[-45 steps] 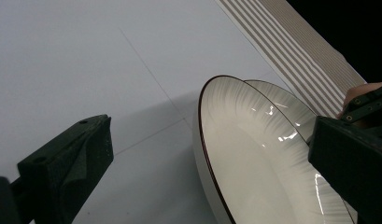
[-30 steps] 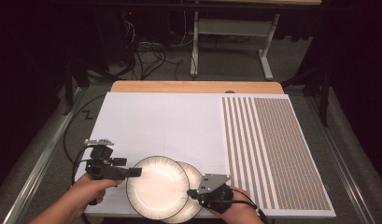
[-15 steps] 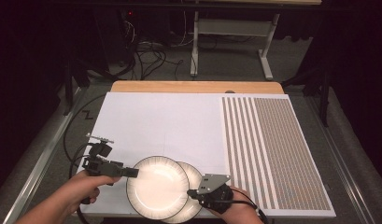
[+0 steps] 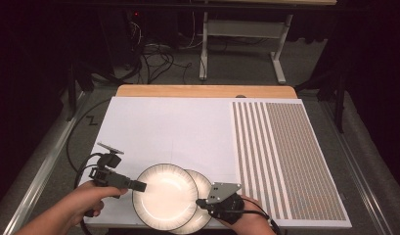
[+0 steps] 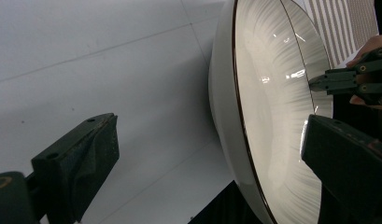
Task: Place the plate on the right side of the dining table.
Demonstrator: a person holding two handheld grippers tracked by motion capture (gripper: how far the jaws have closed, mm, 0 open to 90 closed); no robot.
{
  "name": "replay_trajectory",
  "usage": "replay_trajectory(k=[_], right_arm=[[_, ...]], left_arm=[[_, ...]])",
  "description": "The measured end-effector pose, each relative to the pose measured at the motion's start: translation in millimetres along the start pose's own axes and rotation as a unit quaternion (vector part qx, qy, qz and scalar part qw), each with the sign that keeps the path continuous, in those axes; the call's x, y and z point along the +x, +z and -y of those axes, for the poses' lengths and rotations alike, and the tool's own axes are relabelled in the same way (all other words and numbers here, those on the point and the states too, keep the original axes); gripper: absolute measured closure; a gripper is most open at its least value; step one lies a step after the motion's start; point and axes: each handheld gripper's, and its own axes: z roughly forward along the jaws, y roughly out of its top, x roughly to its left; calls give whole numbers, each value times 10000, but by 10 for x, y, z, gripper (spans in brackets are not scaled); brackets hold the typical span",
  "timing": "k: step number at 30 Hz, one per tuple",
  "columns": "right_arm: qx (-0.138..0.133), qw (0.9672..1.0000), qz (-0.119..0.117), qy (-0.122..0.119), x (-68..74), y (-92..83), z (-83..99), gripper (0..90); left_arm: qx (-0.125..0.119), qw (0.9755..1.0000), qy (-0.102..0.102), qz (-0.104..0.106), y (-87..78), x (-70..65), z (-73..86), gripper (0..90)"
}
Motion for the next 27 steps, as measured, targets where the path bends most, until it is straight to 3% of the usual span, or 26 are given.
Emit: replay_trajectory(k=[4, 5, 6, 16, 22, 26, 27], right_arm=[[-3, 10000, 2, 12, 2, 0, 0, 900], [-1, 10000, 0, 7, 1, 0, 0, 900], [0, 10000, 0, 6, 1, 0, 0, 900], [-4, 10000, 10, 17, 3, 1, 0, 900], [-1, 10000, 13, 16, 3, 1, 1, 900], [1, 10000, 9, 8, 3, 1, 2, 900], [2, 10000, 9, 9, 4, 1, 2, 900]], left_arm=[[89, 9999, 6, 63, 41, -11, 6, 57], [-146, 9994, -316, 92, 87, -57, 16, 60], [-161, 9992, -351, 100, 96, -62, 18, 63], [-65, 9984, -475, 289, 167, -69, 51, 174], [22, 9978, -520, 422, 216, -86, 63, 324], [179, 9975, -457, 501, 232, -91, 63, 413], [409, 9979, -114, 491, 209, -42, 56, 438]])
